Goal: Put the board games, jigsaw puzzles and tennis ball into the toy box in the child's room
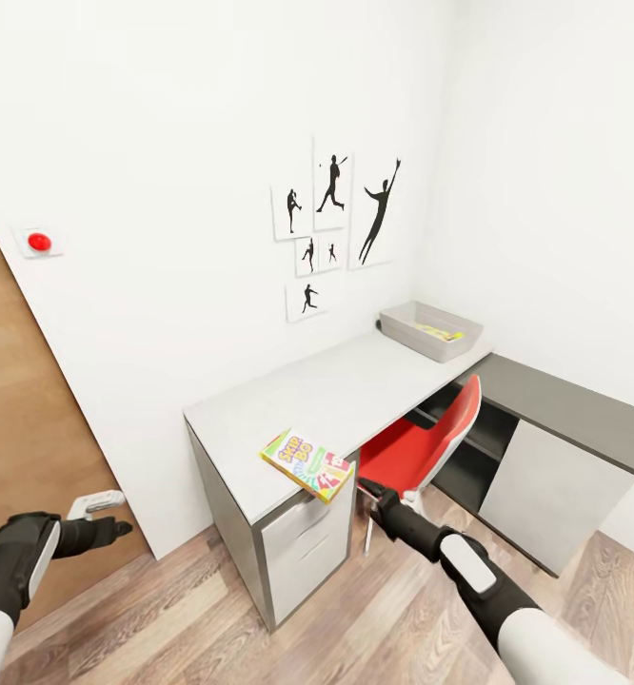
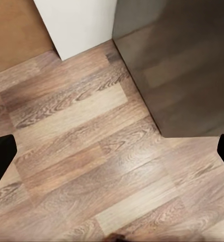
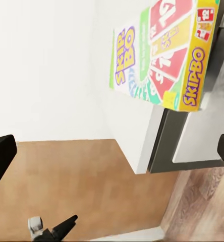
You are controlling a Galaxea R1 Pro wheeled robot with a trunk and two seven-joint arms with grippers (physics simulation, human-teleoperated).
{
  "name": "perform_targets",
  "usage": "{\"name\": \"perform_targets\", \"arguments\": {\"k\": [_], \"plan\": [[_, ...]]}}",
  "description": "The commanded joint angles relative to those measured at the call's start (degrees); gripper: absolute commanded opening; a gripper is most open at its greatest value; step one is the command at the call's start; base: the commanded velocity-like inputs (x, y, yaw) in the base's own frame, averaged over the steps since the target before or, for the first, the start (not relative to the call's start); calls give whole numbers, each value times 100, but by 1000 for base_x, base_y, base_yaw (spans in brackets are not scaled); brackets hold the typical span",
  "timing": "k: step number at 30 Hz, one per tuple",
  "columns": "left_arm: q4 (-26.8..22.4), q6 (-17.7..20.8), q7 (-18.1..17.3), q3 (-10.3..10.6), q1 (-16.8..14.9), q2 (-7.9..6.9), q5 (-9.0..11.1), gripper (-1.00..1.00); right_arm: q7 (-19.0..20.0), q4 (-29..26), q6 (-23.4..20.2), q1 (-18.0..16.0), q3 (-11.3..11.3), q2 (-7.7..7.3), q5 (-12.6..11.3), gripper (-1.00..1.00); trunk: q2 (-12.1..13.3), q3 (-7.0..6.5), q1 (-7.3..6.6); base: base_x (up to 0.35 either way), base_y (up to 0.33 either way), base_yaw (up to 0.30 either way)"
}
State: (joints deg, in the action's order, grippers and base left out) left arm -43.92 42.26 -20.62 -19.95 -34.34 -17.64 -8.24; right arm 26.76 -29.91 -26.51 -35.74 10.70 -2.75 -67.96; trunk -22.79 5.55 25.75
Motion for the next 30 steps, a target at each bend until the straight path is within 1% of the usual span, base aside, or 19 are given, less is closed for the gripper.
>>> {"name": "perform_targets", "arguments": {"k": [1,6,10,16,20,22,30], "plan": [[1,19,-58,-19,-7,6,-62,100,-59,36,-144,-67,28,-10,-34,100,-13,13,4,0,0,0],[22,22,-64,-16,-7,6,-56,100,-326,86,-365,-211,22,-7,-33,100,-13,13,4,0,0,0],[30,24,-67,-11,-4,13,-56,100,-501,150,-440,-426,26,-12,-21,100,-13,13,4,0,0,0],[77,19,-67,-9,-3,15,-56,100,-541,213,-466,-526,27,-26,8,100,-13,13,4,0,0,0],[104,12,-66,-9,-3,21,-58,100,-480,221,-470,-530,34,-154,-10,100,-13,13,4,0,0,0],[108,11,-65,-9,-3,21,-58,100,-471,222,-470,-530,36,-180,-8,100,-13,13,4,0,0,0],[117,12,-65,5,-3,29,-56,100,-522,223,-464,-528,40,-197,9,100,-13,13,4,48,54,0]]}}
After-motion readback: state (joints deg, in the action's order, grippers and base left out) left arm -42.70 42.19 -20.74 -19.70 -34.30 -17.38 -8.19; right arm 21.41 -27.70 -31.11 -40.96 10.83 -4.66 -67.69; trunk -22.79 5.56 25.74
